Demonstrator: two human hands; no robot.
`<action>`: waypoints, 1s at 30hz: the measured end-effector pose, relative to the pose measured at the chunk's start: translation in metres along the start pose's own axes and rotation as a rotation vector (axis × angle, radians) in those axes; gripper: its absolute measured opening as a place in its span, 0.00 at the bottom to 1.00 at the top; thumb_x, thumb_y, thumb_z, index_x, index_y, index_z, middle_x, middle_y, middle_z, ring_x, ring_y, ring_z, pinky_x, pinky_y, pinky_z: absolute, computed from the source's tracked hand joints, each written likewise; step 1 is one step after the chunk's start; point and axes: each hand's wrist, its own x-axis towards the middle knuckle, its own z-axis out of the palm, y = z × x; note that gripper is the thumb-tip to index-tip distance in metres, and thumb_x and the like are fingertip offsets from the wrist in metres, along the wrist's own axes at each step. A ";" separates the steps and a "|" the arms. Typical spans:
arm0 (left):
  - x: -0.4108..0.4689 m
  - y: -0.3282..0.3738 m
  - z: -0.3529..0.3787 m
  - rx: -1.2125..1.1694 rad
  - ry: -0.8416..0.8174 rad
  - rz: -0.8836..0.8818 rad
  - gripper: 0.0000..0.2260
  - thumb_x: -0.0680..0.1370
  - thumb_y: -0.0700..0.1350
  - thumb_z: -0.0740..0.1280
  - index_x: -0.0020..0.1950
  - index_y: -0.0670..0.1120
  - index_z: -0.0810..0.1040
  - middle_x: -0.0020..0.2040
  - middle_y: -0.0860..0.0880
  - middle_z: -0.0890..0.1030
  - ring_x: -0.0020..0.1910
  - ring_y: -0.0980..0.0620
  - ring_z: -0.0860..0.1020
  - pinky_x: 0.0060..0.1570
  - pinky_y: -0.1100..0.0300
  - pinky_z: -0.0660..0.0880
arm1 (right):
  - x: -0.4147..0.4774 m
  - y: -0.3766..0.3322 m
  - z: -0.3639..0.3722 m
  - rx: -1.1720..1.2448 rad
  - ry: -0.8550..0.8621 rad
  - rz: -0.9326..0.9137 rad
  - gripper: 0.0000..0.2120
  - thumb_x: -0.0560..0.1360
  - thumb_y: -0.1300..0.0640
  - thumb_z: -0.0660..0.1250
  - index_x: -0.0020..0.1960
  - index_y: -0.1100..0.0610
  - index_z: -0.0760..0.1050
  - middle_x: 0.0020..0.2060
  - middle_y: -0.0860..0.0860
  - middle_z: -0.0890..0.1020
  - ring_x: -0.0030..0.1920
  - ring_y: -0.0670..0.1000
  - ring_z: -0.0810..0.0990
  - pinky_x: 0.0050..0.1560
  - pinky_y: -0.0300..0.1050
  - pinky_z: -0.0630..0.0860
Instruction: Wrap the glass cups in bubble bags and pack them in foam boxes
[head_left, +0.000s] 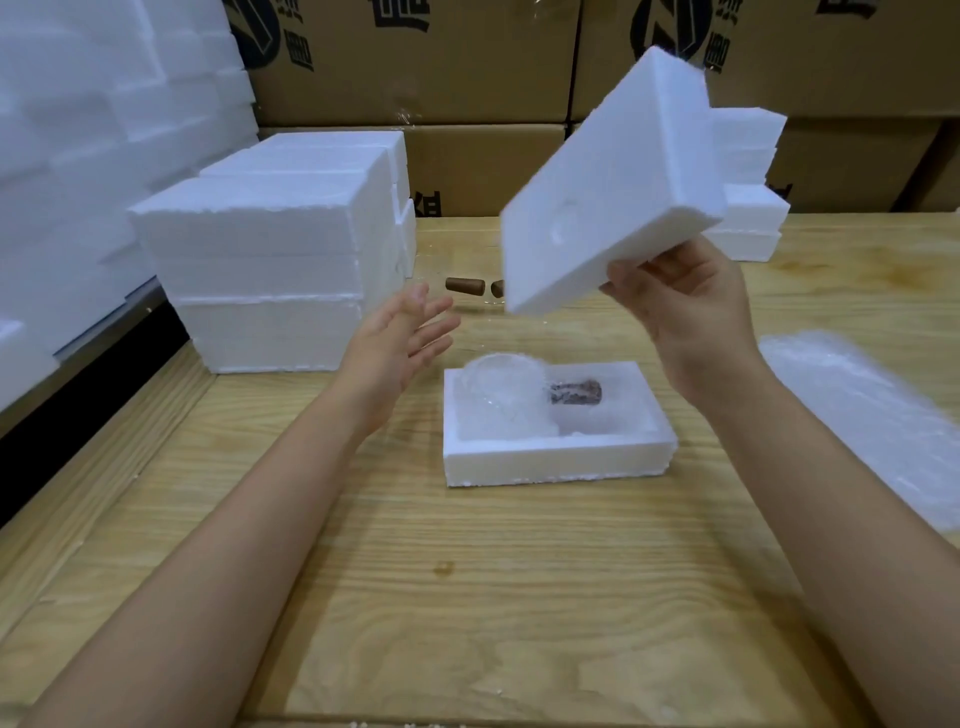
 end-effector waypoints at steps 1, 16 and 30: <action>-0.001 0.001 0.001 -0.035 -0.012 -0.031 0.28 0.79 0.56 0.60 0.74 0.43 0.63 0.64 0.45 0.77 0.59 0.50 0.80 0.59 0.57 0.77 | -0.003 0.003 0.005 0.099 -0.016 0.049 0.15 0.67 0.66 0.70 0.53 0.58 0.76 0.44 0.45 0.84 0.52 0.49 0.81 0.57 0.50 0.78; -0.018 0.047 0.009 -0.155 -0.135 -0.027 0.17 0.75 0.51 0.65 0.62 0.48 0.76 0.60 0.45 0.79 0.56 0.47 0.79 0.51 0.54 0.78 | -0.011 -0.002 -0.010 0.183 -0.276 0.260 0.14 0.72 0.68 0.64 0.56 0.60 0.75 0.47 0.51 0.84 0.53 0.52 0.81 0.55 0.48 0.77; -0.050 0.011 0.007 0.256 -0.090 0.209 0.11 0.76 0.48 0.68 0.58 0.56 0.78 0.53 0.48 0.82 0.53 0.54 0.79 0.56 0.58 0.75 | -0.042 0.006 -0.041 -0.188 -0.074 0.431 0.16 0.72 0.44 0.67 0.58 0.47 0.77 0.53 0.46 0.84 0.52 0.48 0.83 0.44 0.39 0.79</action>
